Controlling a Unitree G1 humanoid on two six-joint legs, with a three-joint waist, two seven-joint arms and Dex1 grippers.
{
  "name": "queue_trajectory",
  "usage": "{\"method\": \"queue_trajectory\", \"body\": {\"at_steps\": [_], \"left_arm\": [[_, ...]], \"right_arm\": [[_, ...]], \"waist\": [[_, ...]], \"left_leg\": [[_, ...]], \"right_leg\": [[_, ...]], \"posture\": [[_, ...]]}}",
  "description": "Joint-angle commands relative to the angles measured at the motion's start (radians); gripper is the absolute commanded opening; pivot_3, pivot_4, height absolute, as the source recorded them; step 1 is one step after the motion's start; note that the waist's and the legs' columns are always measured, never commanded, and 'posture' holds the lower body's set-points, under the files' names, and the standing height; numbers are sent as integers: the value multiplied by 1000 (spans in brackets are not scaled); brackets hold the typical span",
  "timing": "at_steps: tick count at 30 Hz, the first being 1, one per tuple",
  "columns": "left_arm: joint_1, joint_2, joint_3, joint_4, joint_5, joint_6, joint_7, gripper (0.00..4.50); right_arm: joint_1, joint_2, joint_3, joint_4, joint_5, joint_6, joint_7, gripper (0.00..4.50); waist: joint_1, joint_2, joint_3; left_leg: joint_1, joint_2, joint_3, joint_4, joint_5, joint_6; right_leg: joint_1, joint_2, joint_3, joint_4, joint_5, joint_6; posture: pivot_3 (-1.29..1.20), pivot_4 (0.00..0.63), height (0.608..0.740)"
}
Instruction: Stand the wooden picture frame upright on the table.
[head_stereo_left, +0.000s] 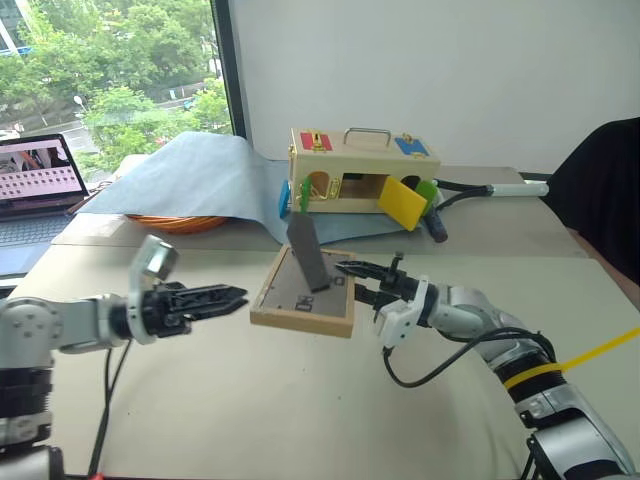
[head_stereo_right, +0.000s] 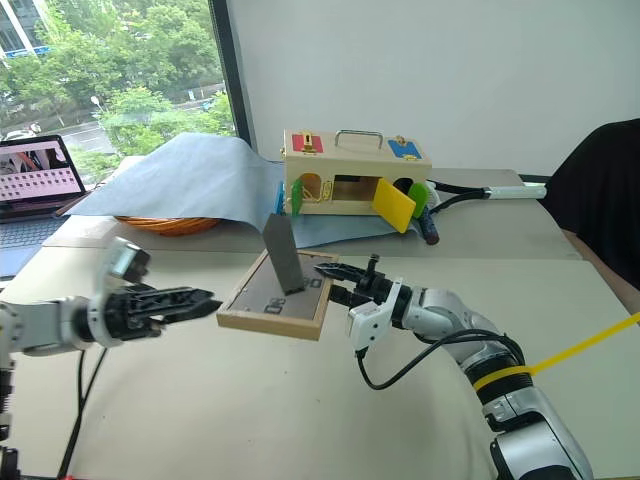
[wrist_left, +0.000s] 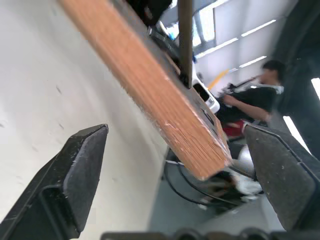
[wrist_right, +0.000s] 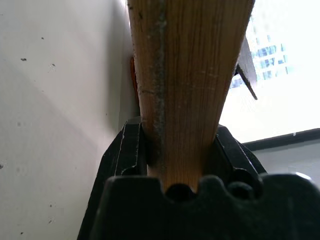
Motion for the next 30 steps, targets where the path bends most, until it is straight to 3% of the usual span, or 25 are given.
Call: {"method": "queue_trajectory", "body": {"at_steps": [1,7,14,17,24,30], "left_arm": [[82,-7,100,-122,52,-128,-44,4500],[211,-80,115,-265,154,-295,-44,4500],[271,-92,76,-294,217,-355,-78,4500],[277,-96,69,-300,222,-366,-82,4500],[298,-91,40,-293,278,-398,-102,4500],[331,-90,11,-310,334,-438,-122,4500]], "right_arm": [[-32,79,-68,-18,414,331,241,1236],[-58,139,-154,-95,811,991,469,1235],[-85,112,-158,-138,900,1415,531,1232],[-88,113,-151,-125,904,1518,546,1232],[-6,109,-68,-120,855,1583,647,1231],[50,135,-53,-167,846,1614,644,1224]], "waist": [[-3,0,0],[5,2,2],[12,5,4],[13,5,4],[13,5,4],[12,5,4]], "left_leg": [[0,0,0,0,0,0],[-3,0,-5,1,2,-1],[-3,0,-5,-1,3,-1],[-3,0,-5,-2,3,-1],[-3,0,-5,-4,3,-1],[-2,0,-5,-4,3,-1]], "right_leg": [[0,0,-1,0,0,0],[0,0,-7,2,0,-2],[-2,0,-7,0,0,-2],[-2,0,-7,-1,0,-2],[-1,0,-7,-3,0,-2],[0,0,-7,-4,0,-2]], "posture": [[0,150,667],[0,150,667],[0,150,667],[0,150,667],[0,150,667],[0,150,667]]}}
